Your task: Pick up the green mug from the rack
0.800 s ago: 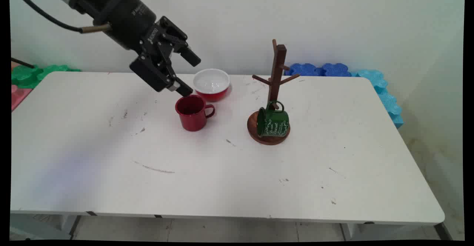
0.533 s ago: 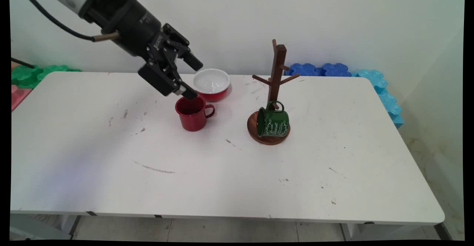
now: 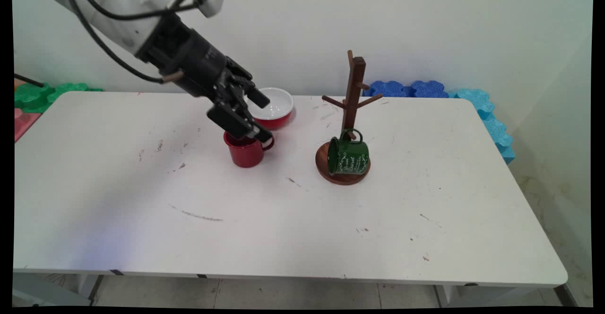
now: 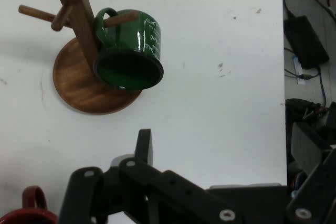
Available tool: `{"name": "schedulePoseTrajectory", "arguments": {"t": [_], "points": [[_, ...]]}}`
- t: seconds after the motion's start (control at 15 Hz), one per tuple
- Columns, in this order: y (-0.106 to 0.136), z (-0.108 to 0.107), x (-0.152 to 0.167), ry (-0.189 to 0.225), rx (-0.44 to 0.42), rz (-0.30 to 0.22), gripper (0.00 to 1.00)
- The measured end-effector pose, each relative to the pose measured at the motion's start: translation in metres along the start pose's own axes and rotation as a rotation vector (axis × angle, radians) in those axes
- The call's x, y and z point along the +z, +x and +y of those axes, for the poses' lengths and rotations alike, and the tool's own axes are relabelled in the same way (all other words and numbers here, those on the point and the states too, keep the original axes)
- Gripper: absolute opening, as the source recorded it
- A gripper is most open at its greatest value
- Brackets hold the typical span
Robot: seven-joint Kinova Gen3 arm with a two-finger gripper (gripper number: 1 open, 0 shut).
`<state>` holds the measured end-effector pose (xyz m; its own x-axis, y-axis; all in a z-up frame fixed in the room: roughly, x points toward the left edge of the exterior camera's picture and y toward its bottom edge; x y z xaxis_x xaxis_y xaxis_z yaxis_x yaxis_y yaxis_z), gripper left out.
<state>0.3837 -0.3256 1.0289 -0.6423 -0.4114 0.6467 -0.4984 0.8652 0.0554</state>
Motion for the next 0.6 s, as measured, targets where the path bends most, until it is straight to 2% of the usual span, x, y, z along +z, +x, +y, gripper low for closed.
{"name": "schedulePoseTrajectory", "arguments": {"t": [0.6], "points": [[-0.021,-0.003,0.06,0.046,-0.16,0.037,1.0]]}}
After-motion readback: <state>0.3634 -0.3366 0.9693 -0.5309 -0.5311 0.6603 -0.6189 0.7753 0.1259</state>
